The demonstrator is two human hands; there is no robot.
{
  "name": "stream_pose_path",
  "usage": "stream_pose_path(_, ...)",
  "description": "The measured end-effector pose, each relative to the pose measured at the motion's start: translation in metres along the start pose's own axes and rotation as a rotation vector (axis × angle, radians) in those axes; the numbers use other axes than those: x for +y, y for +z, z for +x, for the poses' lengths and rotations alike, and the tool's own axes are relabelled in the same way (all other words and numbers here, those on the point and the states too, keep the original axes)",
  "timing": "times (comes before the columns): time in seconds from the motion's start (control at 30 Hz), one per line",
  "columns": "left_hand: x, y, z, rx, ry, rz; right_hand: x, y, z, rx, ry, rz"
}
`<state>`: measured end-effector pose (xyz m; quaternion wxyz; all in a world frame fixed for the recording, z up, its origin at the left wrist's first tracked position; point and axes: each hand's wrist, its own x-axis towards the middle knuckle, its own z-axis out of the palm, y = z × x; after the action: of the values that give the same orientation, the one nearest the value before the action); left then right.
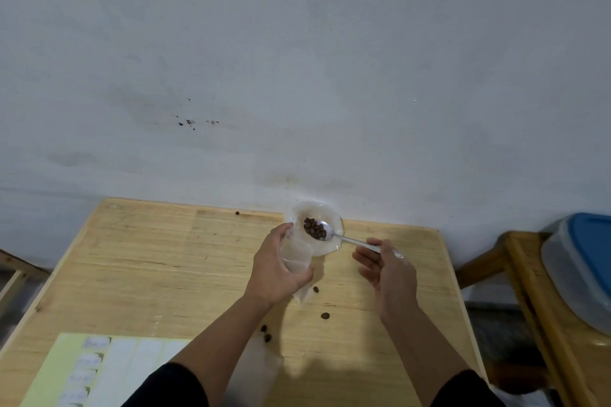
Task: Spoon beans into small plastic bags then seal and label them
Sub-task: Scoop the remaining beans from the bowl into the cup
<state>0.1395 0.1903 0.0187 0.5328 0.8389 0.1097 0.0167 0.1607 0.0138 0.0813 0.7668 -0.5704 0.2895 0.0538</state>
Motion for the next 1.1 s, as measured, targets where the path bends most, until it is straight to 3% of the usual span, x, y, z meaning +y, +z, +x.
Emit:
stream_pose_path(0.13,0.001,0.002,0.002,-0.004,0.002,-0.006,-0.005,0.004,-0.010,-0.055,-0.087,-0.126)
stream_pose_path(0.27,0.001,0.001,0.003,0.000,0.010,0.005,-0.002,0.007,-0.020,-0.128,-0.351,-0.350)
stream_pose_path(0.37,0.001,0.000,0.004,-0.008,0.005,0.004,0.001,0.008,-0.021,-0.108,-0.466,-0.354)
stream_pose_path(0.5,-0.002,-0.001,0.003,-0.003,0.010,0.010,0.005,0.004,-0.006,0.144,-0.297,-0.184)
stream_pose_path(0.6,-0.003,0.000,0.003,-0.011,0.013,0.024,0.018,0.002,0.008,0.238,-0.132,-0.164)
stream_pose_path(0.97,-0.002,0.000,-0.006,-0.027,0.032,0.012,0.045,0.019,0.040,0.264,0.210,-0.005)
stream_pose_path(1.1,-0.002,-0.001,-0.007,-0.029,0.037,-0.015,0.044,0.021,0.043,0.196,0.254,-0.002)
